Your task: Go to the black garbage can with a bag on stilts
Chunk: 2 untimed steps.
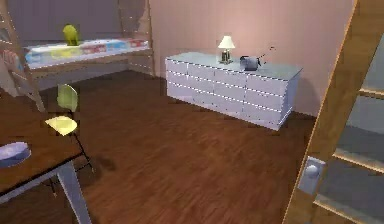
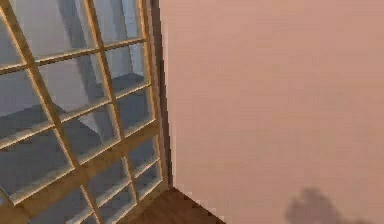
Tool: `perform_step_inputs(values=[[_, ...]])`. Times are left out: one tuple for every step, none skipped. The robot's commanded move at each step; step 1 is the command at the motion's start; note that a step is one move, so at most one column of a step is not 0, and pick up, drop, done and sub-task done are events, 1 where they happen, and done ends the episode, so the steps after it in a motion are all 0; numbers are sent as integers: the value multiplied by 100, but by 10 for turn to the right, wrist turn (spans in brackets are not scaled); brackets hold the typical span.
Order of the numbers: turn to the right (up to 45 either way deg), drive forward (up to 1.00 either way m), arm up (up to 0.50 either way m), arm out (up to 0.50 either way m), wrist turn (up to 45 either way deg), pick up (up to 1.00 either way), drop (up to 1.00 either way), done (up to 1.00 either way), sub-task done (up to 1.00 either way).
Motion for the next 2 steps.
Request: perform_step_inputs(values=[[0,95,0,0,0,0,0,0,0],[270,0,0,0,0,0,0,0,0]])
